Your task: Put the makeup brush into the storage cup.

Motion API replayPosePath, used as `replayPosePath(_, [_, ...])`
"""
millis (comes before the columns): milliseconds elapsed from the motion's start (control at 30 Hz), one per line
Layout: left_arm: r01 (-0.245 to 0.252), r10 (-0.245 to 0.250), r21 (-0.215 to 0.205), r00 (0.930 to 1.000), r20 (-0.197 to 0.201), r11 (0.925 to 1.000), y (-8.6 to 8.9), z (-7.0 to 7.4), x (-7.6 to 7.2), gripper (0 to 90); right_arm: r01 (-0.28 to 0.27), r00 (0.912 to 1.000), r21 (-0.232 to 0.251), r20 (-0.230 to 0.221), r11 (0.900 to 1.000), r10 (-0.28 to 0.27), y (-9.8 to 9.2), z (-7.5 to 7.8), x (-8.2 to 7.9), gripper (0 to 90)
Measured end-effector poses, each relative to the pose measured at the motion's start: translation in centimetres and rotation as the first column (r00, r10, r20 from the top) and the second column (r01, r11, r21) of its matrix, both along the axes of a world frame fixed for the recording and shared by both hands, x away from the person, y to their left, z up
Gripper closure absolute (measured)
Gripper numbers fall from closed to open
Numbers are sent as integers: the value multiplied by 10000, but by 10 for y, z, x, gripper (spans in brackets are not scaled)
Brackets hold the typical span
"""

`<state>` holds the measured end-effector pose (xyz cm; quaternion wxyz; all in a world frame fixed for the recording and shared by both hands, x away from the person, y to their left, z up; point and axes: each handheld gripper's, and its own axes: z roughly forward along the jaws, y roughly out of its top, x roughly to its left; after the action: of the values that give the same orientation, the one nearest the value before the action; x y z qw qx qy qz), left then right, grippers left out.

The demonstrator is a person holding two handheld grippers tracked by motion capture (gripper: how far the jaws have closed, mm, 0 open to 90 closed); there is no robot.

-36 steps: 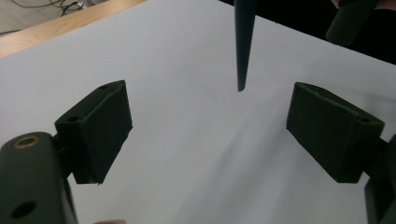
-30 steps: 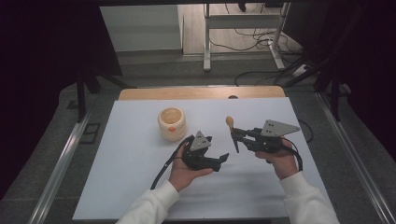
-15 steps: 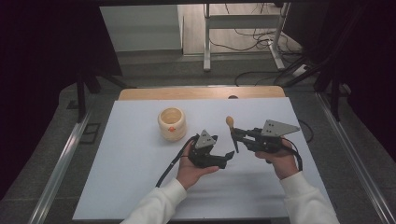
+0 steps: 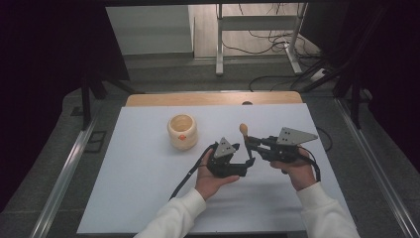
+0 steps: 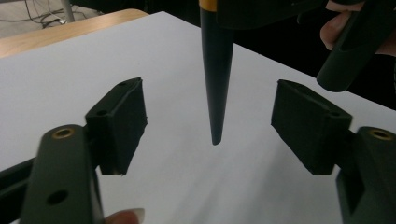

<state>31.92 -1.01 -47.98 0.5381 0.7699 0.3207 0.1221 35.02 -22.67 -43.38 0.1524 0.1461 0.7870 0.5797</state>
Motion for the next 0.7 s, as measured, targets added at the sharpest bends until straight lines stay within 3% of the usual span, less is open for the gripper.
replayPosePath(167, [-162,162,-15,9997,189,9999,-4,1,1,336,-10,10000,3,-40,10000,10,1,-1,0,793])
replayPosePath(400, [-295,297,-67,9992,279,9995,-6,3,2,516,-47,10000,9,-59,10000,47,2,-2,0,793])
replayPosePath(700, [-338,338,-332,9994,-5,9989,-6,5,3,766,-99,9999,11,-110,10000,99,3,-3,1,793])
